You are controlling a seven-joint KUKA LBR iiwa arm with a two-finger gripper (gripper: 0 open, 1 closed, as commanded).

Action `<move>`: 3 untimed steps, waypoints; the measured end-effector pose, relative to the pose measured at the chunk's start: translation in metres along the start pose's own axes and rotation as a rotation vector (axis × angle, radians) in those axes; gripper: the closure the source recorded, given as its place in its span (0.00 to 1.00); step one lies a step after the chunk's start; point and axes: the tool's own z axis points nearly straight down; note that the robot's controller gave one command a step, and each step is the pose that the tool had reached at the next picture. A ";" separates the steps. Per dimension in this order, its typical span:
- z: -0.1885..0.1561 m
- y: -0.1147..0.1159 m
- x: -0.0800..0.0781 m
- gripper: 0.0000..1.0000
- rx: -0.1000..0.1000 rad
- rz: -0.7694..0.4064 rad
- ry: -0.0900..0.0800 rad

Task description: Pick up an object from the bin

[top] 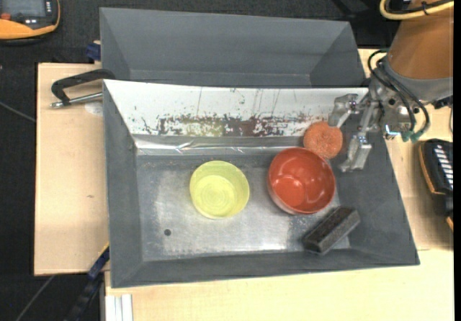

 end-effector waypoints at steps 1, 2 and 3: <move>0.140 0.022 -0.014 0.00 -0.002 -0.264 0.001; 0.105 0.008 -0.007 0.00 0.000 -0.236 -0.009; 0.176 0.077 0.003 0.00 -0.006 -0.308 -0.005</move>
Offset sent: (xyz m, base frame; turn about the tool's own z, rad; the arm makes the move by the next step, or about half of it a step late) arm 0.0132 0.0211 -0.1382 -0.2647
